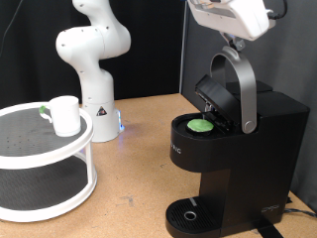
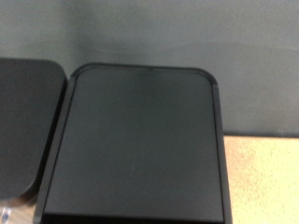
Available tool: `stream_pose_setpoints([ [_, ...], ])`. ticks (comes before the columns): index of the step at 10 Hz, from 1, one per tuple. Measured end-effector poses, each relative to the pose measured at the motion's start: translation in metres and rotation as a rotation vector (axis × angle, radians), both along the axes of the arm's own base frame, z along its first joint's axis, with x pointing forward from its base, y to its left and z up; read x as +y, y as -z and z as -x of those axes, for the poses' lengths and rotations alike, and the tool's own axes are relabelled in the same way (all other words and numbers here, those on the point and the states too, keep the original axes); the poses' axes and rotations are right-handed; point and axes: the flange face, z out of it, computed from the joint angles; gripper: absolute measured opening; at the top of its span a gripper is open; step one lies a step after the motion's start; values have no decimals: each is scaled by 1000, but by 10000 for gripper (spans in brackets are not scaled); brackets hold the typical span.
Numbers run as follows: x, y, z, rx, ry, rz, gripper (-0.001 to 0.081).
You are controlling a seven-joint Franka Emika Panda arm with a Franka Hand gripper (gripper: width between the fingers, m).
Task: Make a cup of coffee with the keurig machine
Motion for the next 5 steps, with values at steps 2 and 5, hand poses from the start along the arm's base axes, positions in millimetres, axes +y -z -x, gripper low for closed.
stream_pose_setpoints([
  [2,-12,1,0,0,3,26,1],
  [5,-31,8,0,14,-3,52,1],
])
